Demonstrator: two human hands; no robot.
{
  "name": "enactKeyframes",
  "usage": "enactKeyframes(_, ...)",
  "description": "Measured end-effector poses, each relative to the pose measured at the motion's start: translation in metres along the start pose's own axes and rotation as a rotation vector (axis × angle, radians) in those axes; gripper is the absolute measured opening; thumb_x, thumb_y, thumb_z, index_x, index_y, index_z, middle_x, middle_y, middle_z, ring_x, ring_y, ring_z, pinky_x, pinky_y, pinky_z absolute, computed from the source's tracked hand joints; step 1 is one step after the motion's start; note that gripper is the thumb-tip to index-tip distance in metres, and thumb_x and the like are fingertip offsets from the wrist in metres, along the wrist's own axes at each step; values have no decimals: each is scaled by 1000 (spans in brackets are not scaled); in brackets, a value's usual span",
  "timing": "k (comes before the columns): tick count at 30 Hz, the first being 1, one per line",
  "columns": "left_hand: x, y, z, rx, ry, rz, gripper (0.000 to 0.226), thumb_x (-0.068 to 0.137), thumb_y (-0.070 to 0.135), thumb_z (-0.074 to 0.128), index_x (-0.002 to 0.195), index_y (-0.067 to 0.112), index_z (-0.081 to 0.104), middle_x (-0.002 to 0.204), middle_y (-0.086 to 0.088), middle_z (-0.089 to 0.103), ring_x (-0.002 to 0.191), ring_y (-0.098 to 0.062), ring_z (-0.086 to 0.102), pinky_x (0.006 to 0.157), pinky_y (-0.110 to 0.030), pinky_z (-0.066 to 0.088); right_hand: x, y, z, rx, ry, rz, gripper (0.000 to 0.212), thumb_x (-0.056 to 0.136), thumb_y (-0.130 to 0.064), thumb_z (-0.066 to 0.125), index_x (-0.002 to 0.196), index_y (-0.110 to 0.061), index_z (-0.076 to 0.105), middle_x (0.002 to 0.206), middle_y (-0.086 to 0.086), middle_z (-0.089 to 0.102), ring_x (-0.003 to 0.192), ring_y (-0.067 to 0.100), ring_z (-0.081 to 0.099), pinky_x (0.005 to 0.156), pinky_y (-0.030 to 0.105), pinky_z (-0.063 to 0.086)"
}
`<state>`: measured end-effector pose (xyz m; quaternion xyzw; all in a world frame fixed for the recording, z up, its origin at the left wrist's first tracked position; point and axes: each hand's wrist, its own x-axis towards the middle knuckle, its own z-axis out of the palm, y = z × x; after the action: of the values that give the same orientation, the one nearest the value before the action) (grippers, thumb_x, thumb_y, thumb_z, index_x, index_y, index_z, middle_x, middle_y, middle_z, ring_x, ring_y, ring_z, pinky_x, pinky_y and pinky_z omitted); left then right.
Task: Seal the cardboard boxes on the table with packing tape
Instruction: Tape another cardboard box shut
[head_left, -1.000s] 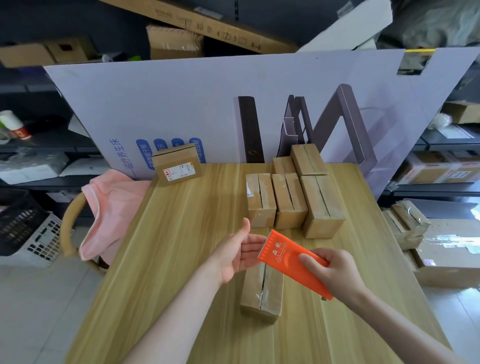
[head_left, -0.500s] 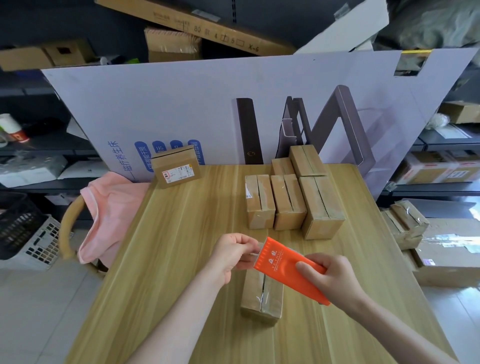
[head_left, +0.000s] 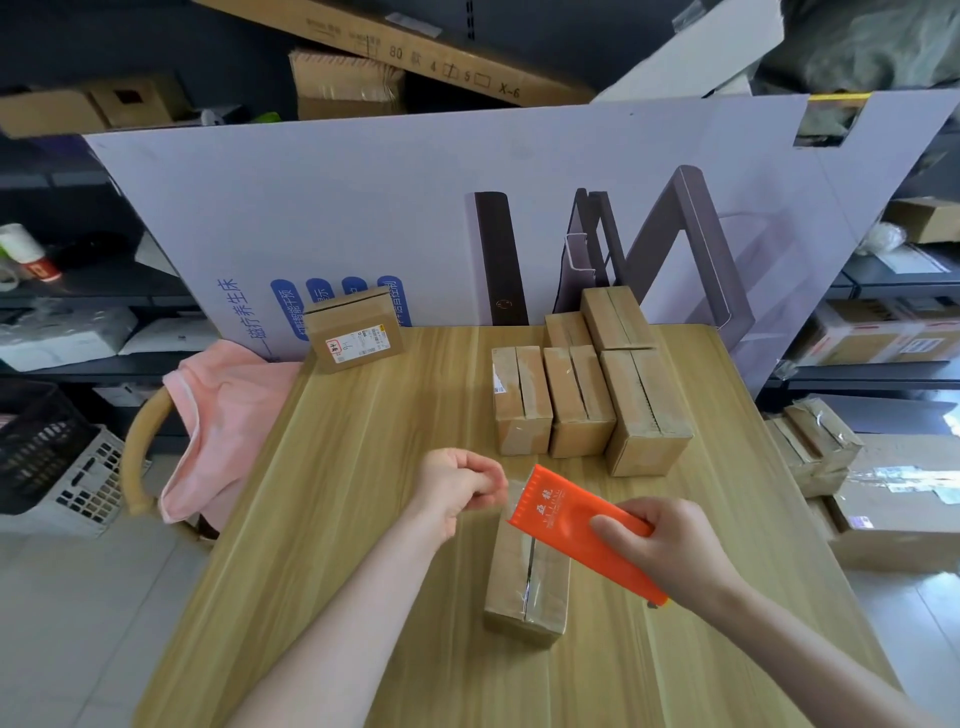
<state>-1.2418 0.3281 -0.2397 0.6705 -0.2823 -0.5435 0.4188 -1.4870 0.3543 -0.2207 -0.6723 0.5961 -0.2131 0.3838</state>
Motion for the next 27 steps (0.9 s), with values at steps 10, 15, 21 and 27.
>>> enactKeyframes(10, 35, -17, -20, 17, 147, -5, 9, 78, -8, 70, 80, 0, 68, 70, -7, 73, 67, -22, 73, 49, -18, 53, 26, 52, -47, -291, 10, 153, 22, 78, -50, 70, 67, -31, 70, 53, -10, 65, 42, 2, 59, 36, 23, 44)
enactKeyframes(15, 61, -21, 9, 14, 191, -5, 8, 80, -5, 71, 79, 2, 68, 70, -8, 73, 63, -18, 72, 49, -18, 53, 77, 56, -52, -528, -22, 223, 41, 77, -64, 62, 74, -24, 69, 67, -9, 65, 59, 7, 61, 48, 22, 42)
enactKeyframes(21, 101, -49, 16, 106, 254, -70, 7, 80, 0, 73, 78, 6, 69, 68, -5, 73, 62, -16, 72, 56, -23, 54, 116, 64, -28, -650, -101, 275, 46, 75, -66, 57, 71, -21, 65, 66, -8, 61, 56, 9, 59, 43, 20, 39)
enactKeyframes(27, 121, -92, 28, 188, 298, -123, 12, 80, 5, 73, 72, 14, 70, 68, 0, 73, 54, -9, 68, 47, -18, 49, 134, 83, -2, -703, -180, 346, 43, 74, -62, 56, 72, -21, 65, 64, -6, 61, 52, 12, 60, 40, 21, 40)
